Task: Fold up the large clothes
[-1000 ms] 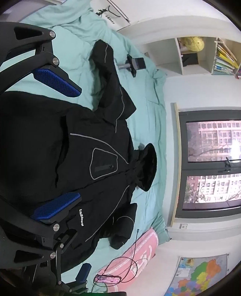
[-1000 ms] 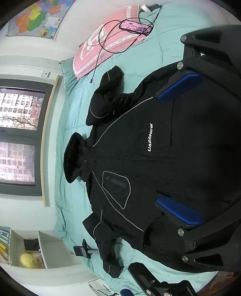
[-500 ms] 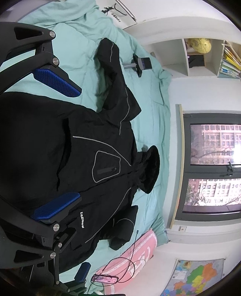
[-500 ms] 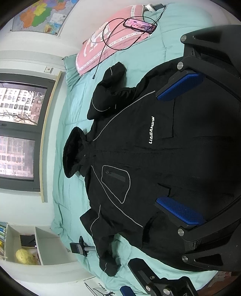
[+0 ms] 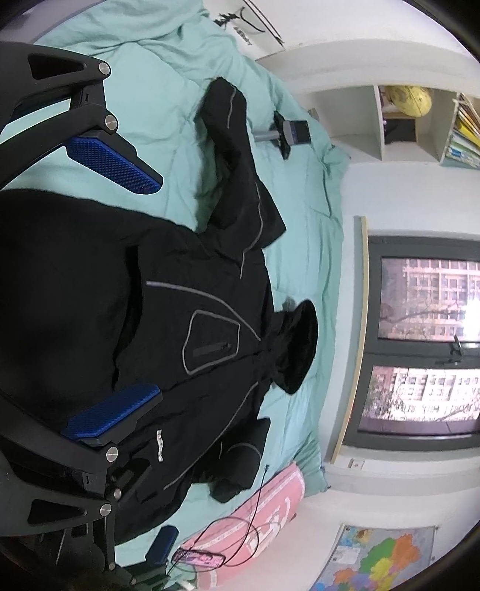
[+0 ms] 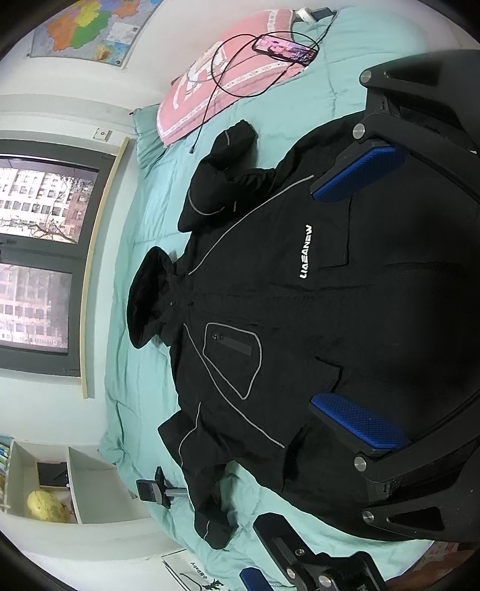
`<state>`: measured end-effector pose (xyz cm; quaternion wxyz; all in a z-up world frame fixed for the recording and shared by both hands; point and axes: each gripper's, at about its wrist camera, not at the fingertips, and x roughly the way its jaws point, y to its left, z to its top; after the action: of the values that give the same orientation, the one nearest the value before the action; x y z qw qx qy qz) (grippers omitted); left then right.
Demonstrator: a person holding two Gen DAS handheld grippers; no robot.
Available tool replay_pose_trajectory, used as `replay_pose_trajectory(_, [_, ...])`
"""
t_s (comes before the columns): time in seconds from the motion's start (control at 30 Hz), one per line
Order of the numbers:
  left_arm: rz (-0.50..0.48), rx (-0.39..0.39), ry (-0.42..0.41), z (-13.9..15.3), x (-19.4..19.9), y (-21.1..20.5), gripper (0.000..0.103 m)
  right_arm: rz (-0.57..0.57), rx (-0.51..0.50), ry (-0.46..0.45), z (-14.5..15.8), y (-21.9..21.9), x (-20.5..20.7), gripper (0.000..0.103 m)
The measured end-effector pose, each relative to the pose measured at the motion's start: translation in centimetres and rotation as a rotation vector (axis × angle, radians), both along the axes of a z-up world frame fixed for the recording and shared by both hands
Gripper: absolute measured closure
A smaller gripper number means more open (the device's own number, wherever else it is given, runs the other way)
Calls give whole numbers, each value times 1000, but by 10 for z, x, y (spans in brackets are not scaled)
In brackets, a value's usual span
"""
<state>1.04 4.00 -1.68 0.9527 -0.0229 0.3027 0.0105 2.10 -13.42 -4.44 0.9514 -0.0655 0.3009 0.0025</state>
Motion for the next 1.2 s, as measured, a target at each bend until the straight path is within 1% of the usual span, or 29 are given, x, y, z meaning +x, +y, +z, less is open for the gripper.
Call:
replay_pose_trajectory(0.1, [16, 7, 1, -4, 5, 14, 1, 7, -13, -9, 2, 10, 6, 0])
replay_pose_trajectory(0.23, [68, -22, 11, -16, 15, 53, 1, 63, 31, -17, 6, 25, 23, 0])
replay_pose_trajectory(0.33, [113, -42, 26, -24, 28, 95, 1, 131, 93, 22, 8, 41, 49, 0])
replay_pose_trajectory(0.37, [133, -70, -11, -25, 34, 113, 1, 143, 108, 24, 9, 46, 57, 0])
replay_pose_trajectory(0.43, [158, -110, -15, -24, 49, 154, 1, 159, 118, 11, 9, 57, 78, 0])
replay_pose_trajectory(0.47, [168, -134, -5, -23, 58, 174, 1, 162, 81, -1, 1, 62, 91, 0])
replay_pose_trajectory(0.53, [199, -174, -1, -22, 78, 217, 1, 160, 72, -49, -13, 68, 115, 0])
replay_pose_trajectory(0.6, [227, -213, 20, -22, 101, 257, 1, 138, 36, -99, -35, 70, 138, 3])
replay_pose_trajectory(0.63, [241, -242, 35, -24, 114, 277, 1, 123, 34, -111, -45, 72, 148, 6])
replay_pose_trajectory(0.67, [251, -274, 54, -27, 126, 295, 1, 108, 34, -102, -58, 76, 158, 9])
replay_pose_trajectory(0.7, [258, -314, 63, -31, 138, 314, 1, 105, 55, -74, -68, 77, 162, 9])
replay_pose_trajectory(0.73, [267, -364, 75, -38, 150, 333, 1, 111, 63, -40, -86, 78, 167, 9])
replay_pose_trajectory(0.77, [275, -406, 92, -46, 160, 347, 1, 113, 59, -21, -97, 78, 170, 9])
replay_pose_trajectory(0.83, [296, -497, 119, -68, 180, 372, 1, 111, 3, 4, -118, 87, 178, 9])
replay_pose_trajectory(0.87, [319, -534, 126, -79, 190, 384, 1, 119, -10, 8, -118, 93, 180, 9])
replay_pose_trajectory(0.9, [338, -555, 131, -87, 198, 392, 1, 131, -21, 5, -119, 96, 181, 9])
replay_pose_trajectory(0.97, [397, -564, 162, -105, 214, 404, 1, 144, -30, -9, -119, 102, 177, 9])
replay_pose_trajectory(1.0, [423, -573, 162, -112, 220, 409, 2, 148, -35, -8, -120, 104, 177, 9])
replay_pose_trajectory(1.03, [429, -583, 151, -116, 223, 412, 2, 152, -34, -4, -121, 105, 177, 9])
replay_pose_trajectory(1.17, [445, -569, 120, -122, 226, 412, 2, 160, 6, 19, -119, 104, 173, 9])
replay_pose_trajectory(1.2, [452, -555, 132, -122, 225, 412, 2, 160, 15, 25, -119, 102, 173, 9])
